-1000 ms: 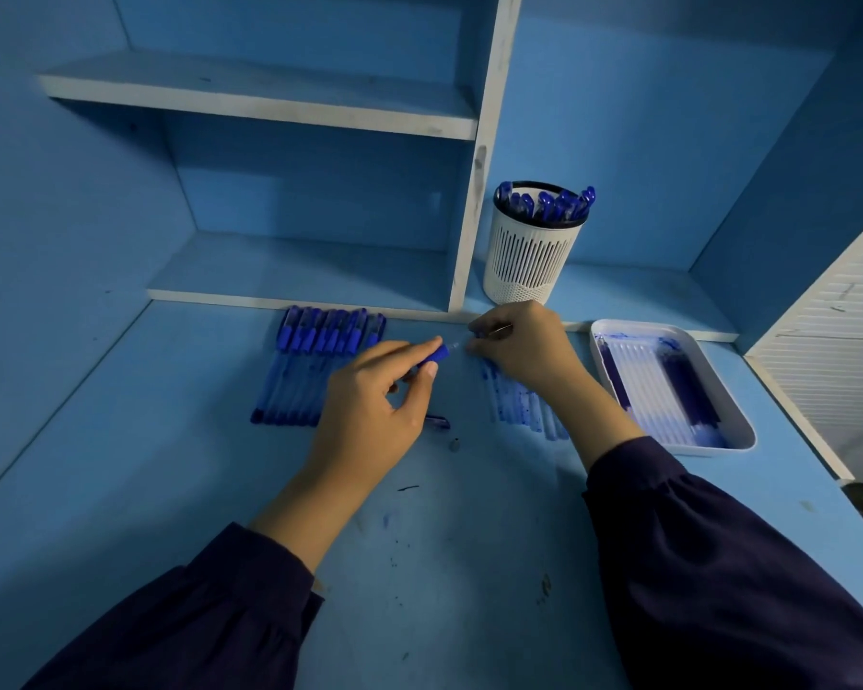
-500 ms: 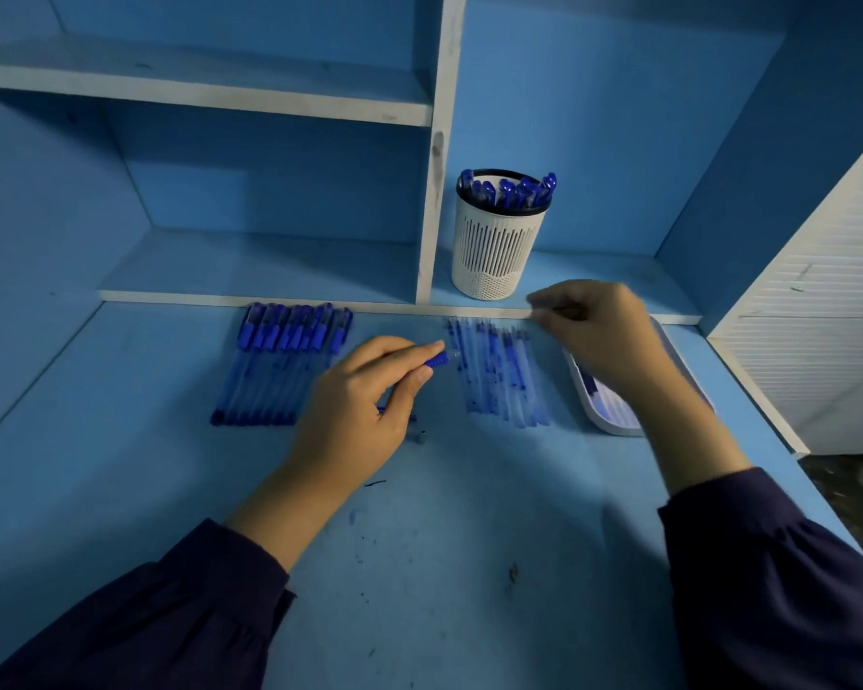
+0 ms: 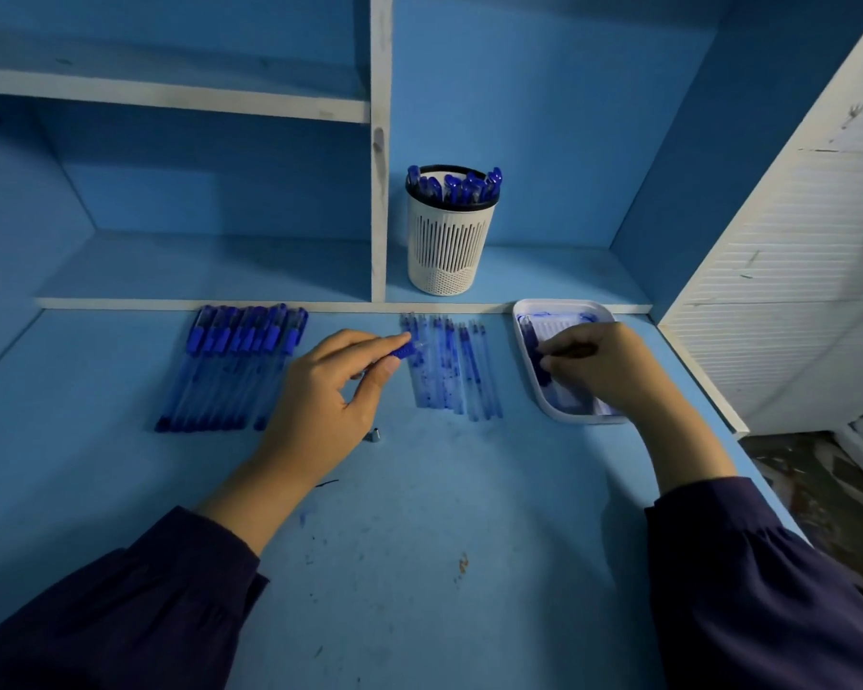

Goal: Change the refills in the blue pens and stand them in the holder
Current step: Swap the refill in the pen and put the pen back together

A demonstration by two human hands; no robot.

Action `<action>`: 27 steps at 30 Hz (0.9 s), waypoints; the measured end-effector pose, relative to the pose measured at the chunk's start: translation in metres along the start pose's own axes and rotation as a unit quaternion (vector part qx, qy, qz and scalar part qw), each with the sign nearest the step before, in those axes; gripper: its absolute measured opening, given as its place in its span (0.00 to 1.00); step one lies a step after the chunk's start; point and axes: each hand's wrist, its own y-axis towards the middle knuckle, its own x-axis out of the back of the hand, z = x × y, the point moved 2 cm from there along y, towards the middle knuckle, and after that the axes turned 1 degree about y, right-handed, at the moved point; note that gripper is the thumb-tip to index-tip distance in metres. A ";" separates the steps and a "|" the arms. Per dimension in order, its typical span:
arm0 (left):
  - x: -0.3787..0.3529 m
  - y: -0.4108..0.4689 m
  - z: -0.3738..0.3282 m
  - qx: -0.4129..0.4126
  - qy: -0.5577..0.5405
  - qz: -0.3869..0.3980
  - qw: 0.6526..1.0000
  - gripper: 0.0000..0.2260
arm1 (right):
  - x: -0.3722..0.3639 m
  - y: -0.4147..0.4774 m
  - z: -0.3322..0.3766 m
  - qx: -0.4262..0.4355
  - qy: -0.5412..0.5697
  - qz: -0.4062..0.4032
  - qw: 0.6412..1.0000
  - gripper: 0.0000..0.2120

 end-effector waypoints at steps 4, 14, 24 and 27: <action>-0.001 -0.002 -0.002 -0.003 0.005 0.022 1.000 0.12 | 0.001 -0.001 0.000 -0.003 -0.012 -0.003 1.000 0.11; -0.001 -0.004 -0.002 0.001 -0.008 0.039 0.999 0.12 | -0.002 -0.001 0.003 0.013 -0.077 -0.019 0.997 0.06; 0.001 -0.005 -0.002 -0.008 -0.017 0.025 1.000 0.13 | -0.001 -0.014 0.021 -0.004 0.283 -0.049 0.958 0.11; 0.003 -0.004 -0.002 -0.018 -0.017 0.016 1.000 0.13 | -0.020 -0.023 0.041 -0.024 0.505 -0.047 0.861 0.07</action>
